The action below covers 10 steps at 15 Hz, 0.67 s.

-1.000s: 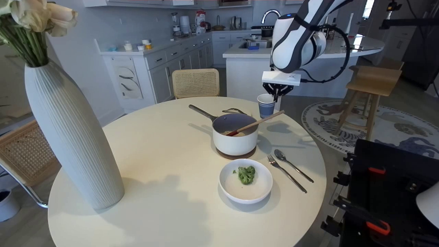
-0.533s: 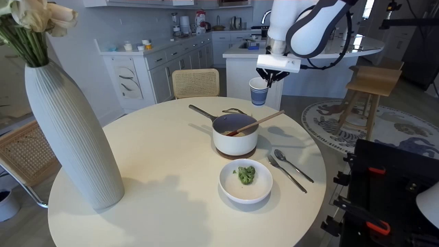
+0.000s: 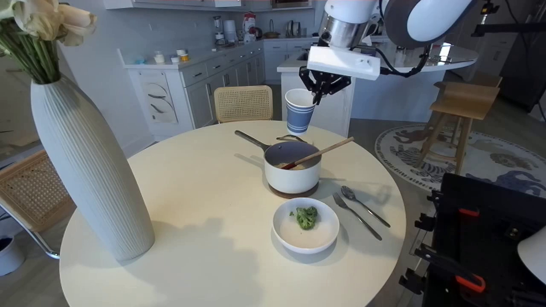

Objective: Move the white bowl to the left, remove the fork and then the spoon from the bowl and place them on the table, move the blue cup to the left

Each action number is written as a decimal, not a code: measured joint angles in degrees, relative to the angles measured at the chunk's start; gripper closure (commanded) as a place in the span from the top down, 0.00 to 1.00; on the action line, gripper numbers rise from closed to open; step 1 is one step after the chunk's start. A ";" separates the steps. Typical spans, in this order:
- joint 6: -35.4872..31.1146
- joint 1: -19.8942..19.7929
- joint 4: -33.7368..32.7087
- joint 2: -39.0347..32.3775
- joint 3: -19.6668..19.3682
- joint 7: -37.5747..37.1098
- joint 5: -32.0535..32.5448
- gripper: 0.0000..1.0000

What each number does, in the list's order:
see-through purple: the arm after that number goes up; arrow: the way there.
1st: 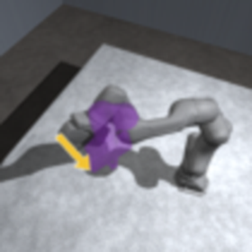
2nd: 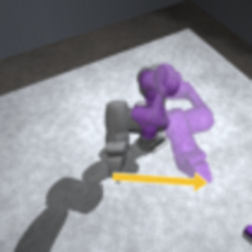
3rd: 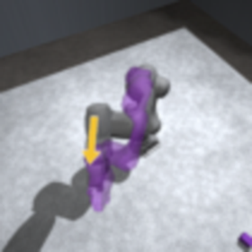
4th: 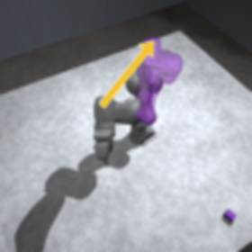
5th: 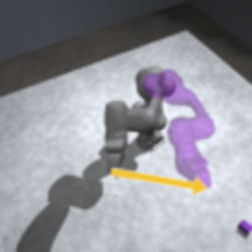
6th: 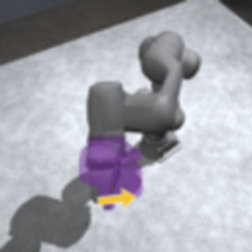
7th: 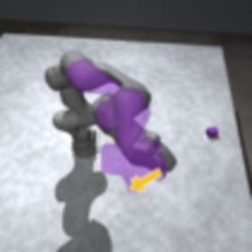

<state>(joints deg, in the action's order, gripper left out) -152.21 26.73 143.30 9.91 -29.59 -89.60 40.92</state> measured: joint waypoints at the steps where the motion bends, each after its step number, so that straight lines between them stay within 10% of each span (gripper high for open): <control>1: 0.56 -1.99 1.39 1.94 5.10 2.75 -4.20 0.01; 6: 1.08 -10.49 4.33 5.63 25.39 16.49 -25.44 0.01; 10: 1.07 -14.73 4.32 4.52 30.91 24.51 -33.69 0.01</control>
<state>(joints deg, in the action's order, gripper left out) -151.13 12.00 147.62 14.43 1.31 -65.09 7.22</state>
